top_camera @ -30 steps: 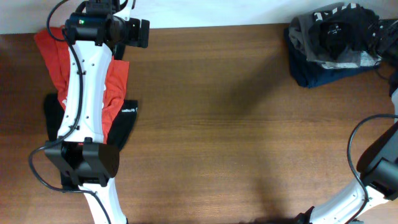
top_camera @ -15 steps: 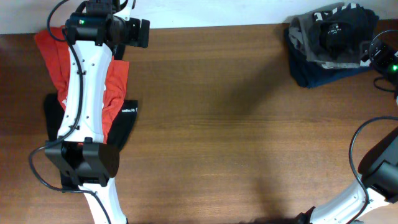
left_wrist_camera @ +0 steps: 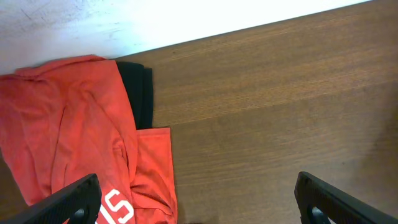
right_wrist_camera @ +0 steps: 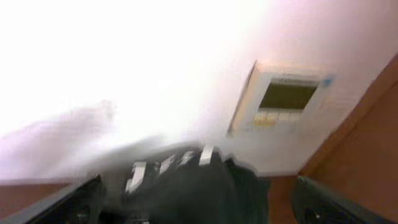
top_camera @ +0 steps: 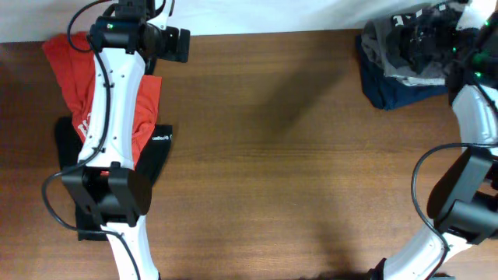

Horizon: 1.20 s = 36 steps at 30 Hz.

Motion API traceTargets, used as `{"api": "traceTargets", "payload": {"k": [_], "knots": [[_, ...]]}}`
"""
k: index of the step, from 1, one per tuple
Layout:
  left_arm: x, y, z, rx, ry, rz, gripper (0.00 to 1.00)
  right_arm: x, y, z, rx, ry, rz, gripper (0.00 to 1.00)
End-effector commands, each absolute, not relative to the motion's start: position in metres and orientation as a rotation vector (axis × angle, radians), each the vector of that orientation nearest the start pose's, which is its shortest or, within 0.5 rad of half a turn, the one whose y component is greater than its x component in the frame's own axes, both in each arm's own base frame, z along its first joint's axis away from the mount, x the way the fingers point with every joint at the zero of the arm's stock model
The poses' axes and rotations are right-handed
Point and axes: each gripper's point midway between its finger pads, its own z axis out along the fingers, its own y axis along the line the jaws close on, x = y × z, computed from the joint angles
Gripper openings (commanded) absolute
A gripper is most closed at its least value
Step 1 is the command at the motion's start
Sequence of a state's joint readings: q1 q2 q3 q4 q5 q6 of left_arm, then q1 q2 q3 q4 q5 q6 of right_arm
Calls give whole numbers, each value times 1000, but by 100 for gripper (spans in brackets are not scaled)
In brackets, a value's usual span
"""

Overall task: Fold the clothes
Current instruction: 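Carry the dark t-shirt to the top-right stack and place it on top, then open the right gripper and lift it away from the stack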

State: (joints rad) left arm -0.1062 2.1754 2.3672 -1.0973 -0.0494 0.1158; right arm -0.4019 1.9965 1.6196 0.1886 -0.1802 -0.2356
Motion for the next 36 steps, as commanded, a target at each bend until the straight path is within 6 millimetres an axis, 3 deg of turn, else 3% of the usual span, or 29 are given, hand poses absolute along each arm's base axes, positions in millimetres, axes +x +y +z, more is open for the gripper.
{"api": "traceTargets", "payload": {"k": [1, 5, 9, 10, 12, 14, 17, 19, 21, 24, 26, 27, 31, 33, 36], "knots": [[550, -53, 243, 272, 2457, 58, 99, 595, -216, 260, 67, 1754, -324, 99], [550, -53, 243, 271, 2456, 58, 99, 603, -229, 208, 147, 1829, -289, 99], [550, -53, 243, 271, 2456, 58, 99, 593, -250, 128, 272, 1992, -230, 99], [550, -53, 243, 272, 2456, 57, 99, 586, -255, 96, 301, 2063, -202, 99], [550, -53, 243, 272, 2456, 58, 99, 578, -258, 68, 325, 2130, -180, 99], [550, -53, 243, 272, 2456, 58, 99, 568, -263, 49, 353, 2183, -169, 99], [550, -54, 243, 273, 2456, 57, 99, 561, -267, 43, 363, 2208, -130, 99], [550, -54, 243, 272, 2456, 57, 99, 561, -265, 55, 337, 2183, -69, 99], [550, -54, 243, 273, 2457, 57, 99, 565, -259, 85, 294, 2138, -17, 99], [550, -54, 243, 273, 2457, 58, 99, 564, -257, 155, 259, 2055, -47, 99], [550, -54, 243, 273, 2457, 58, 99, 555, -253, 218, 231, 1973, -82, 99], [550, -54, 243, 273, 2457, 58, 99, 540, -245, 276, 205, 1902, -111, 99], [550, -54, 243, 273, 2457, 58, 99, 498, -218, 367, 162, 1801, -144, 99], [550, -54, 243, 273, 2457, 58, 99, 465, -192, 405, 122, 1779, -112, 99], [550, -54, 243, 273, 2457, 58, 99, 434, -155, 428, 51, 1787, -10, 99]]}}
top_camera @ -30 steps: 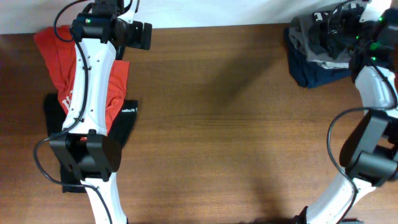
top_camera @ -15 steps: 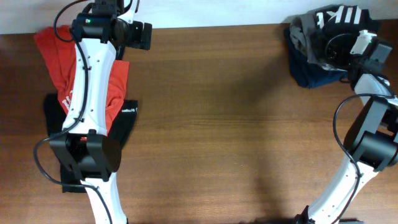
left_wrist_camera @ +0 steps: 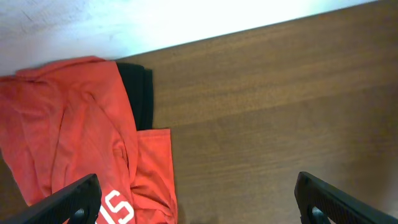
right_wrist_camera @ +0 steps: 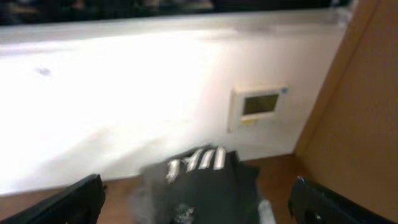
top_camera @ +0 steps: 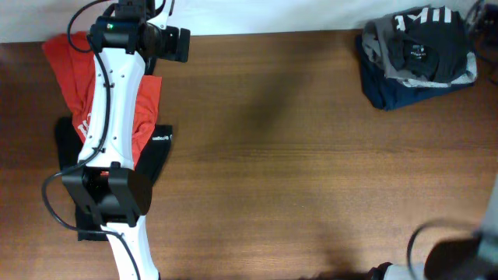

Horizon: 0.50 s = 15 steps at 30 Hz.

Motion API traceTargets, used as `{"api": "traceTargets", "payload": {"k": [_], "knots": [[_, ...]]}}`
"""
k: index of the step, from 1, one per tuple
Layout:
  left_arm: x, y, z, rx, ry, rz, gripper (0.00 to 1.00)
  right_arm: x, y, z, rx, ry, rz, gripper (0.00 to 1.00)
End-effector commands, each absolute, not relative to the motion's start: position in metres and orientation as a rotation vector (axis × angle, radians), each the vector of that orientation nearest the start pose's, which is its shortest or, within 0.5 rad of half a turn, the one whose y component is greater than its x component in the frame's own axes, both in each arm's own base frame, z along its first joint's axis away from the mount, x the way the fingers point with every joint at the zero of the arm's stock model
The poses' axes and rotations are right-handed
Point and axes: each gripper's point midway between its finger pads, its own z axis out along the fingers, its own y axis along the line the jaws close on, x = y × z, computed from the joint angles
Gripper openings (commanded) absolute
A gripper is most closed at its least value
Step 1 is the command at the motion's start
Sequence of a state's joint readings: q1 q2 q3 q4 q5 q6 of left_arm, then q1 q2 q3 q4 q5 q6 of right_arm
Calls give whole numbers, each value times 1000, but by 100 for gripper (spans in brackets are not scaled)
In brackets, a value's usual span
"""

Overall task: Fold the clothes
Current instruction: 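Open the right gripper and lift it away from the stack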

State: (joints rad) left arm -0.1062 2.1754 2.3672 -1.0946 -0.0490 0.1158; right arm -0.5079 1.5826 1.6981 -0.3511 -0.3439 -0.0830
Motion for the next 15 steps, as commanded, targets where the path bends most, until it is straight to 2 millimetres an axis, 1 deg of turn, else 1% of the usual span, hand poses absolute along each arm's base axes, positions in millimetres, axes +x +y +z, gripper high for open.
{"api": "traceTargets", "payload": {"k": [1, 4, 5, 6, 7, 8, 9, 10, 11, 15], "knots": [[550, -54, 243, 273, 2457, 58, 99, 428, -146, 431, 31, 1787, 18, 99], [550, -54, 243, 274, 2457, 57, 99, 405, -107, 439, -58, 1800, 160, 99], [550, -54, 243, 274, 2457, 58, 99, 395, -82, 442, -114, 1807, 247, 99], [550, -54, 243, 274, 2457, 58, 99, 390, -68, 443, -146, 1808, 294, 99], [550, -54, 243, 274, 2457, 58, 99, 381, -40, 444, -217, 1809, 396, 99], [550, -54, 243, 274, 2457, 58, 99, 367, 10, 444, -344, 1806, 573, 99], [550, -54, 243, 274, 2457, 58, 99, 363, 24, 443, -376, 1808, 618, 99], [550, -54, 243, 274, 2457, 58, 99, 356, 55, 439, -448, 1818, 707, 99], [550, -54, 243, 274, 2457, 58, 99, 353, 66, 437, -472, 1823, 735, 98], [550, -54, 243, 274, 2457, 58, 99, 326, 139, 417, -630, 1898, 939, 99]]}}
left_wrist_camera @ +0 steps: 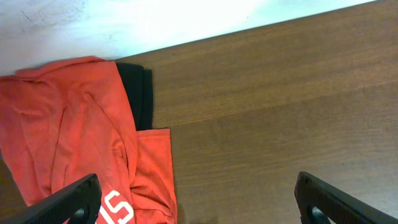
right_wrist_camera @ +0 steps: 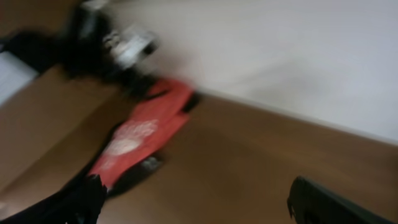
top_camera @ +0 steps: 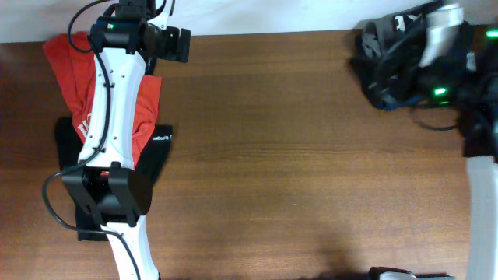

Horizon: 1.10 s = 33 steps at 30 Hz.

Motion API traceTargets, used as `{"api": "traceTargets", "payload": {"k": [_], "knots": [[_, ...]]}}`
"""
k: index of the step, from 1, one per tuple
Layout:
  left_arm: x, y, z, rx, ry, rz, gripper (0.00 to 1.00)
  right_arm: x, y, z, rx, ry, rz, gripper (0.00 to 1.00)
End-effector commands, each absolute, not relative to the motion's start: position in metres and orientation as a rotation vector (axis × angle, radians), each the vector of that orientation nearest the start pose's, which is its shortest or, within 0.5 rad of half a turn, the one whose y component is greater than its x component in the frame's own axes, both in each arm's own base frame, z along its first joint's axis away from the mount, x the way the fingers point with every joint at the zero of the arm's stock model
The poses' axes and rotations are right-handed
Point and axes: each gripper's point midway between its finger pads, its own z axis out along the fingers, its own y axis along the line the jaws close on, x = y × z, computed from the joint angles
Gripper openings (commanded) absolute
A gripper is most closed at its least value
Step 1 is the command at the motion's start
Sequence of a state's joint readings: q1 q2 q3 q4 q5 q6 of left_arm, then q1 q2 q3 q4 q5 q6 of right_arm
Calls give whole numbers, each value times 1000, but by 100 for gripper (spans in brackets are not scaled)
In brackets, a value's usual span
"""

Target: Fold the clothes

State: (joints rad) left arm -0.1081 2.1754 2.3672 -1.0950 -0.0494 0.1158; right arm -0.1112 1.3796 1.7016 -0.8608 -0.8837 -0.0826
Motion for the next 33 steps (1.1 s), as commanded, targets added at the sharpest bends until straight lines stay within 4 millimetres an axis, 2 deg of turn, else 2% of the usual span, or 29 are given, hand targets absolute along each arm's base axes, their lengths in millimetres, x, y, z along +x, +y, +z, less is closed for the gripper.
{"api": "traceTargets", "payload": {"k": [1, 3, 7, 11, 12, 14, 16, 20, 22, 23, 26, 29, 33], "knots": [[550, -54, 243, 274, 2457, 58, 99, 323, 152, 414, -669, 1899, 970, 99], [550, -54, 243, 273, 2457, 58, 99, 320, 168, 409, -712, 1907, 997, 99], [550, -54, 243, 274, 2457, 58, 99, 339, 157, 395, -640, 1978, 849, 99], [550, -54, 243, 274, 2457, 58, 99, 376, 122, 365, -487, 2107, 568, 99], [550, -54, 243, 274, 2457, 58, 99, 385, 107, 358, -428, 2139, 452, 99], [550, -54, 243, 274, 2457, 58, 99, 392, 83, 353, -347, 2162, 277, 99], [550, -54, 243, 274, 2457, 58, 99, 391, 72, 357, -311, 2143, 205, 99], [550, -54, 243, 274, 2457, 58, 99, 377, 52, 381, -259, 1975, 124, 99], [550, -54, 243, 274, 2457, 58, 99, 365, 41, 376, -231, 1924, 102, 99], [550, -54, 243, 274, 2457, 58, 99, 352, 33, 365, -211, 1900, 88, 99], [550, -54, 243, 274, 2457, 58, 99, 330, 22, 338, -182, 1880, 71, 99], [550, -54, 243, 274, 2457, 58, 99, 303, 10, 297, -147, 1861, 41, 99], [550, -54, 243, 274, 2457, 58, 99, 276, 9, 256, -139, 1793, 25, 99]]}}
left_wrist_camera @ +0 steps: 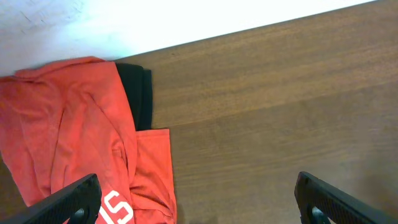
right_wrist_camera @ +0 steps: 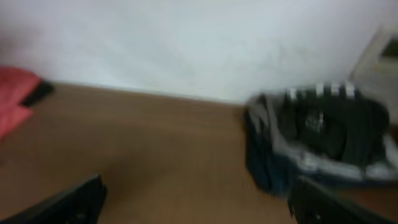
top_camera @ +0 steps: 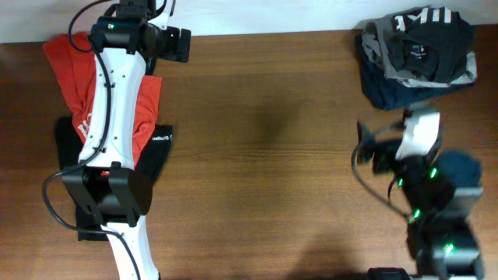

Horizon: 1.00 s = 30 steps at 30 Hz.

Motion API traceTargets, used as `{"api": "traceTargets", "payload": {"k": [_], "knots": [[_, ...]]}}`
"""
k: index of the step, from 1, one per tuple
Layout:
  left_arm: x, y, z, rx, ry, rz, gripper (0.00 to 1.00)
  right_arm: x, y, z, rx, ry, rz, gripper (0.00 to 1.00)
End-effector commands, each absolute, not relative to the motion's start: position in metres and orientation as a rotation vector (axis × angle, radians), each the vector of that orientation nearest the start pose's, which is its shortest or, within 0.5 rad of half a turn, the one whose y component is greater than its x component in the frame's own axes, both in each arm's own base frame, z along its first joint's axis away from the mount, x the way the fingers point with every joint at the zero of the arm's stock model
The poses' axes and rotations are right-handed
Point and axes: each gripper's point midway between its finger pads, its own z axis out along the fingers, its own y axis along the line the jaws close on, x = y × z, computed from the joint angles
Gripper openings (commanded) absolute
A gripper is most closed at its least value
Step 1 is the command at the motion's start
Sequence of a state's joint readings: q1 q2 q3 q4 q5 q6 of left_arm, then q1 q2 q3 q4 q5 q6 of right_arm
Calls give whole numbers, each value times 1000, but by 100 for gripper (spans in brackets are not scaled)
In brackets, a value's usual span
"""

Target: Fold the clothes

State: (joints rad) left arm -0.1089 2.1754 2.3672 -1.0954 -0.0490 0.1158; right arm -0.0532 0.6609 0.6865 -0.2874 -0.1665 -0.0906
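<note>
A red shirt [top_camera: 71,68] with white print lies crumpled at the table's far left, on top of a black garment [top_camera: 158,152]. My left gripper [left_wrist_camera: 196,208] hangs open near the far edge, the red shirt [left_wrist_camera: 68,130] beside its left finger and bare wood between the fingers. A pile of dark clothes [top_camera: 416,54], black with white stripes over grey and navy, sits at the far right. My right arm [top_camera: 416,136] stands in front of that pile. Its gripper [right_wrist_camera: 196,205] is open and empty, with the pile [right_wrist_camera: 320,137] blurred ahead to the right.
The brown wooden table [top_camera: 272,155] ends at a white wall [right_wrist_camera: 186,43] on the far side. A dark blue shape [top_camera: 461,167] shows beside my right arm's base. My left arm [top_camera: 117,101] stretches over the red shirt and the black garment.
My right arm was over the left part of the dark pile, its camera turned toward the red shirt. Now it stands nearer the table's right middle, facing the wall. The left arm has not moved.
First my right gripper was over the dark pile at the far right. Then the arm was almost out of the overhead view and the pile lay uncovered. After that it was at the pile's left side, and now in front of it. No garment changed place.
</note>
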Motion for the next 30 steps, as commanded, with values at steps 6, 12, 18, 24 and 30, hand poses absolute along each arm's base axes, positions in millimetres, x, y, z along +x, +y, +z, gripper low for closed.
{"api": "traceTargets", "payload": {"k": [6, 12, 18, 24, 30], "knots": [[550, -54, 243, 274, 2457, 57, 99, 252, 11, 195, -141, 1736, 18, 98], [550, -54, 243, 274, 2457, 58, 99, 245, 11, 158, -144, 1686, 12, 99], [550, -54, 243, 274, 2457, 58, 99, 245, 10, 160, -138, 1636, -3, 99], [550, -54, 243, 274, 2457, 57, 99, 245, 10, 160, -138, 1636, -3, 99], [550, -54, 243, 274, 2457, 58, 99, 245, 10, 160, -138, 1636, -3, 99]]}}
